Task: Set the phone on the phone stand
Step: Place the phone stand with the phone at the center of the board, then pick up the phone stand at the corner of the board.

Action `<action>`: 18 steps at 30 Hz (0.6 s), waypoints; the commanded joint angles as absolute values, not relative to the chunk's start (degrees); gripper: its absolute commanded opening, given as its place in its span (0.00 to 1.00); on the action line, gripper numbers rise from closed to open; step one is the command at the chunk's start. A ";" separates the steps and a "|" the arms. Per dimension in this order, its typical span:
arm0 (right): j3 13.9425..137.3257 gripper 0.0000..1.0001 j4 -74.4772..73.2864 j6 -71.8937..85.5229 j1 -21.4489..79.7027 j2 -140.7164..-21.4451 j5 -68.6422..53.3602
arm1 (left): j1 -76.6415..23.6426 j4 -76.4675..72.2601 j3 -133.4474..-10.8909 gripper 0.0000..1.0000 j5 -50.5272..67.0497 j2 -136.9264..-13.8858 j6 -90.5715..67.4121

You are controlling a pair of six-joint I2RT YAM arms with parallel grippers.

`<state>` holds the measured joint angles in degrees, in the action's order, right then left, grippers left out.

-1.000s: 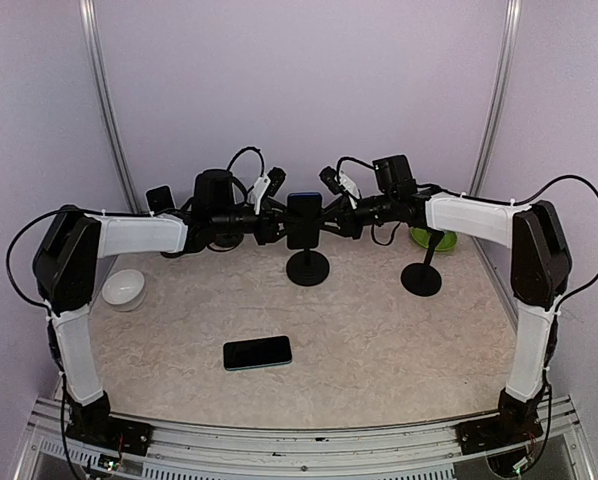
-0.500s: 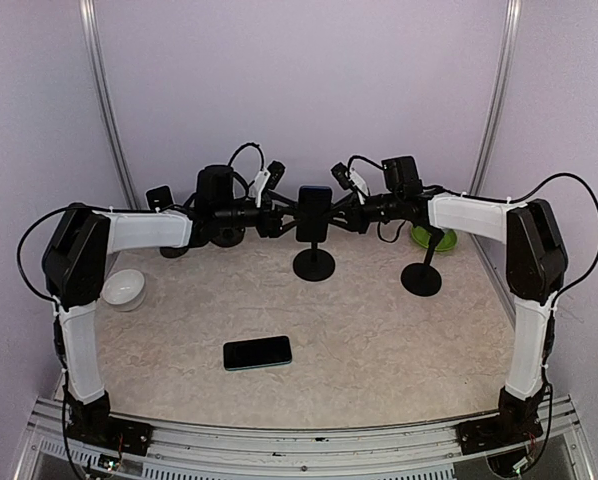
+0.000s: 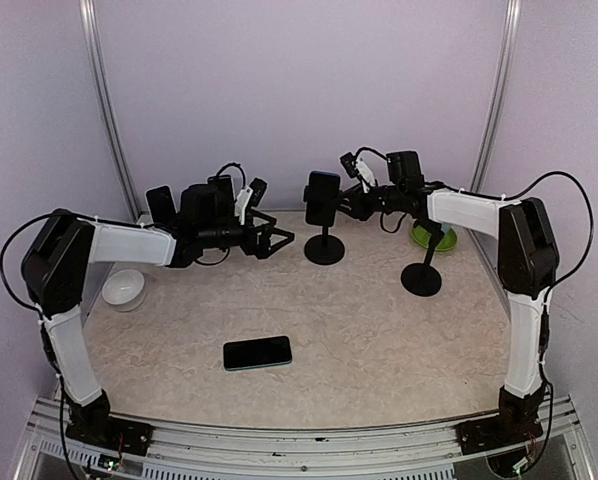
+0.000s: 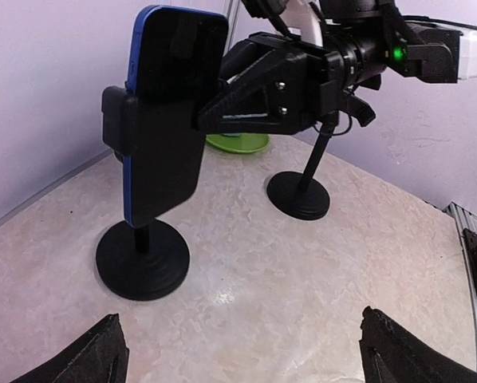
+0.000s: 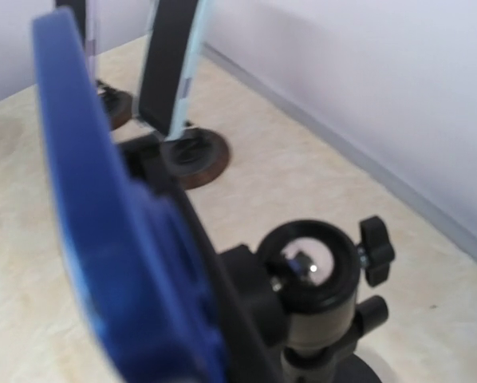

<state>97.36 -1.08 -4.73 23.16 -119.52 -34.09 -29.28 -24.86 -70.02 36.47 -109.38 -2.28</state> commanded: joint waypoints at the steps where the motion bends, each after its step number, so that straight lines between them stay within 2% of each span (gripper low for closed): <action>1: 103.87 0.08 4.47 -3.87 21.88 -119.71 -31.62 | -29.25 -30.17 -63.90 0.99 32.80 -100.02 -5.27; 13: 105.78 0.10 2.91 0.13 19.71 -120.94 -27.63 | -32.40 -21.18 -52.17 0.99 18.17 -83.02 -14.00; 15: 105.90 0.13 2.61 0.69 19.62 -121.02 -27.26 | -33.06 -20.32 -50.19 0.99 16.68 -79.22 -15.23; 18: 105.69 0.23 2.66 1.15 19.60 -120.96 -26.53 | -34.29 -17.94 -48.05 0.99 13.17 -74.06 -15.91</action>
